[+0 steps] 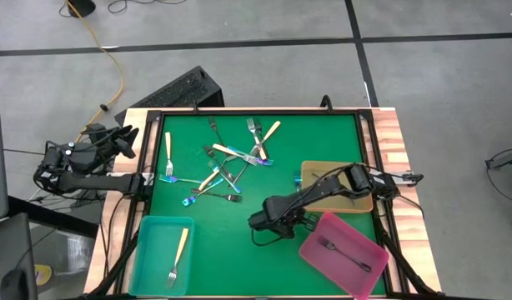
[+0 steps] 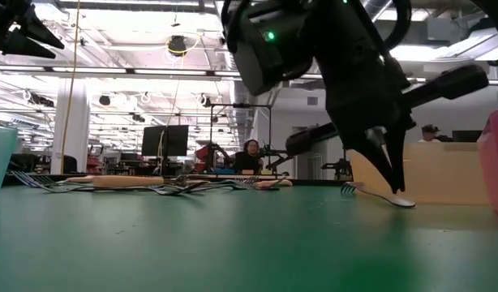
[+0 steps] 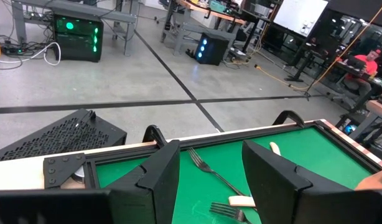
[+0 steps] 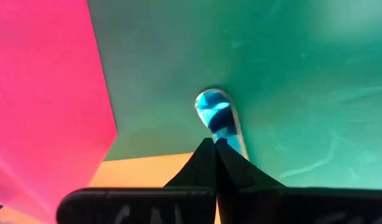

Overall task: Sort silverware by color (type)
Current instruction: Put the blue fork into the orange bin

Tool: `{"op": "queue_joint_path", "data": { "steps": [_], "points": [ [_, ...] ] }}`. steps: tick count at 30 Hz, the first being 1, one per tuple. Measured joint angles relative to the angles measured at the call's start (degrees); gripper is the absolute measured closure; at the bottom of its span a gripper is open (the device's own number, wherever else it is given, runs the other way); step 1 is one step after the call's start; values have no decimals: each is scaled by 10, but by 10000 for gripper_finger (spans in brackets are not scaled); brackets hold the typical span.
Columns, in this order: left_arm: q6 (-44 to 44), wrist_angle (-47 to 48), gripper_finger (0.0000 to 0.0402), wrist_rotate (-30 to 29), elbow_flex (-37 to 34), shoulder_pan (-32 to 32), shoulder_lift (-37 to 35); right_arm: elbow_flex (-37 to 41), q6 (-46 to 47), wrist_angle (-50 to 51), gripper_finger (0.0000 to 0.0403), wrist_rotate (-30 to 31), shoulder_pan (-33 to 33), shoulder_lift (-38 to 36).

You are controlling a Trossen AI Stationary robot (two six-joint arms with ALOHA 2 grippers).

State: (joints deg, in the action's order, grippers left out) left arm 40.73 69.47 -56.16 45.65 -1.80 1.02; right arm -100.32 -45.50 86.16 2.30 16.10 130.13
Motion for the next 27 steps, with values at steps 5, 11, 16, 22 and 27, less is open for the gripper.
{"op": "queue_joint_path", "data": {
  "steps": [5,11,16,22,27],
  "points": [
    [0,0,243,0,0,0,0,21,0,-13,389,-10,0,0],
    [0,0,243,-1,0,0,0,24,-6,-65,386,17,0,-3],
    [0,0,243,-12,1,0,0,22,-27,-154,380,176,-8,-3],
    [0,0,243,-18,1,0,0,-29,44,-156,377,204,-43,0],
    [0,0,243,-18,1,0,0,-88,78,-143,376,175,-67,-27]
  ]
}}
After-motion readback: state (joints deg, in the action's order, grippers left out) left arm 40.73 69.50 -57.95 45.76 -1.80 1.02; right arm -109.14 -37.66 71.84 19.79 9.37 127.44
